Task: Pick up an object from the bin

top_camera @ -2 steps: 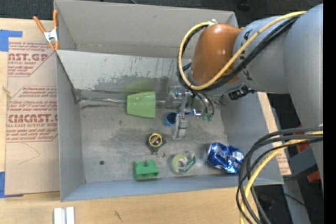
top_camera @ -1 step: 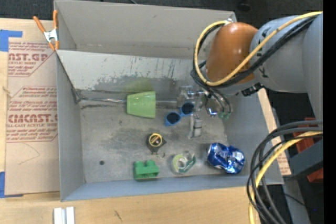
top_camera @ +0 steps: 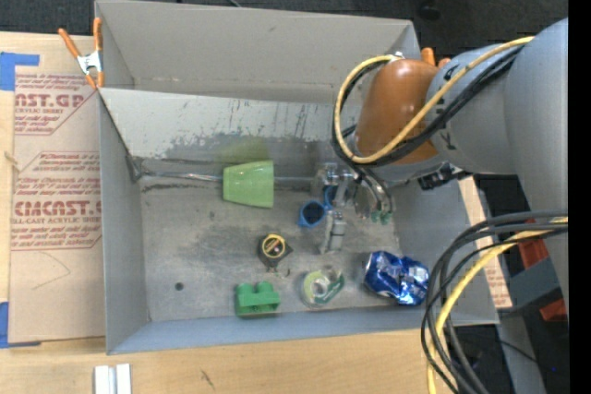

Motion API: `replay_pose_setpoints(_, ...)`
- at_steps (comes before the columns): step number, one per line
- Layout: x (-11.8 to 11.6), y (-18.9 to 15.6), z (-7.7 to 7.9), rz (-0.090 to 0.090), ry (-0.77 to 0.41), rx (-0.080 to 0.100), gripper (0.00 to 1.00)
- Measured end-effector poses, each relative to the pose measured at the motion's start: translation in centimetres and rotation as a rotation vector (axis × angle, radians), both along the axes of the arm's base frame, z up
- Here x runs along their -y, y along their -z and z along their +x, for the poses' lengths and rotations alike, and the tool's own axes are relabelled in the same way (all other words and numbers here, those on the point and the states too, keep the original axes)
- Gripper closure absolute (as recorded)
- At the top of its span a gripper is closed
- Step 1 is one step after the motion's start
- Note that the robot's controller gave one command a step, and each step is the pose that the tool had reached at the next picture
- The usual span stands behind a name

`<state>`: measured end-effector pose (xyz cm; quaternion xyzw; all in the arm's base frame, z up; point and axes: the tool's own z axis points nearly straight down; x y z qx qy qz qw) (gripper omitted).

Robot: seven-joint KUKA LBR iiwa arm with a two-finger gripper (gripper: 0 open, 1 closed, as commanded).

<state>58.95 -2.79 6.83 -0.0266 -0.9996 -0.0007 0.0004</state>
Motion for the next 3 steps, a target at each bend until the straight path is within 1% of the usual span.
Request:
replay_pose_setpoints(1, 0.0, 0.0, 0.0, 0.001, 0.000, 0.001, 0.00)
replay_pose_setpoints(2, -0.1, 0.0, 0.0, 0.001, 0.000, 0.002, 1.00)
replay_pose_setpoints(3, -0.1, -9.7, 0.3, -0.001, -0.001, 0.012, 1.00)
